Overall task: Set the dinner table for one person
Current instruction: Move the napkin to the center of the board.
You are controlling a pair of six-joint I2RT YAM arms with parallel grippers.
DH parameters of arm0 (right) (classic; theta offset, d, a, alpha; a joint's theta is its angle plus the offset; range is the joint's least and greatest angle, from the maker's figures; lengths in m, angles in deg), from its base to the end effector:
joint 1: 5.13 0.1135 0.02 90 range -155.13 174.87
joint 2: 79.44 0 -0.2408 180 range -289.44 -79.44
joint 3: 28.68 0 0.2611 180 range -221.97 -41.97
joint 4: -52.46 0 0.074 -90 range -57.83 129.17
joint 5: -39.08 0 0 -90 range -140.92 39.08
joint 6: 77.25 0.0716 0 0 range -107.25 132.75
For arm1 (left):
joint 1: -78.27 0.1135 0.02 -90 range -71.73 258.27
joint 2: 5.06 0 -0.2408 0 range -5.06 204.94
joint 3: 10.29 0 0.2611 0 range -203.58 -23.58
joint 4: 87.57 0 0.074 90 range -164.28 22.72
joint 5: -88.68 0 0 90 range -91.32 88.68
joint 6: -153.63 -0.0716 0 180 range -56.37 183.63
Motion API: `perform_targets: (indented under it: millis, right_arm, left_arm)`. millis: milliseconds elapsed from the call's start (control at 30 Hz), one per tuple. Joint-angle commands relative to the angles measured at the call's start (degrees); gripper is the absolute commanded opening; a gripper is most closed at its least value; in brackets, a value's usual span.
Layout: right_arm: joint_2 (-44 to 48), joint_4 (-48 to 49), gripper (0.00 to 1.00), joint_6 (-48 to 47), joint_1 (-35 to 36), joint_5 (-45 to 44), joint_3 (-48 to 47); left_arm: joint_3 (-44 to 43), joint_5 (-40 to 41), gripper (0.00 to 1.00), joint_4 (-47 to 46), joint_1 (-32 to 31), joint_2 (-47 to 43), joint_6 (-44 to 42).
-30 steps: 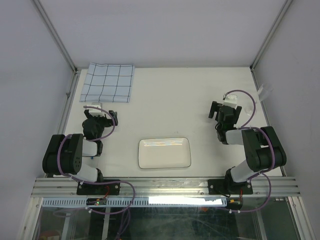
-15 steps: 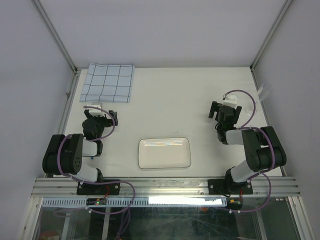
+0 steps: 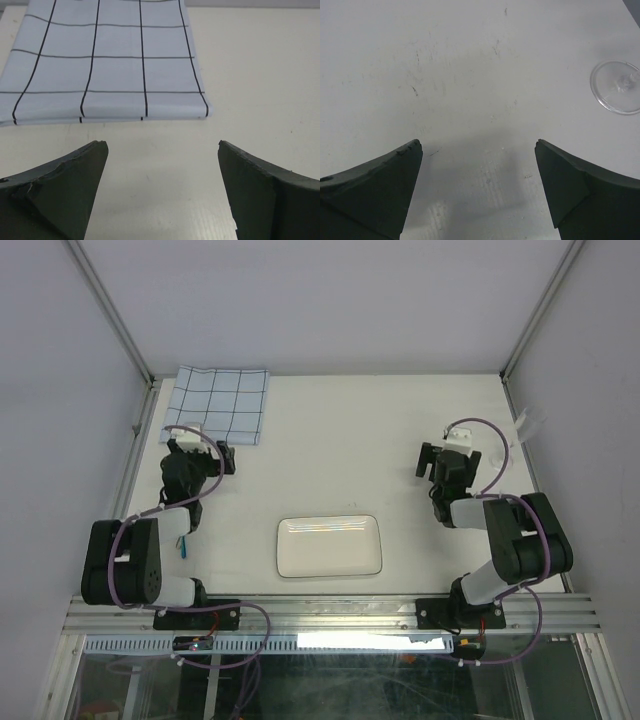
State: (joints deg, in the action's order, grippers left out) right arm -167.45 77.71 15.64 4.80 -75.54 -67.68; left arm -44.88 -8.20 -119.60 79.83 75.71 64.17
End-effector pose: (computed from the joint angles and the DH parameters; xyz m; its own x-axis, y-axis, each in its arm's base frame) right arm 0.3107 0.0241 0.1010 -0.3853 -0.0209 -0.9225 0.2385 0.9635 -0.1215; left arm 0.3030 -0.0003 0.1273 -0.2452 -0.0160 -0.9693 0.0868 0.9955 -0.0384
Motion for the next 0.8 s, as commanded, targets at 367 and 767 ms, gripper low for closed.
perform_targets:
  millis: [367,767]
  right_arm:
    - [14.64,-16.04,0.97,-3.85,2.47,9.46,-13.82]
    - [22.59,-24.43,1.0,-0.86,2.81,26.3,-23.6]
  left_arm:
    - [-14.0,-9.13,0.92,12.59,0.05,-2.39,16.54]
    - [-8.04,-16.69,0.99,-4.42,0.04,-17.33,24.55]
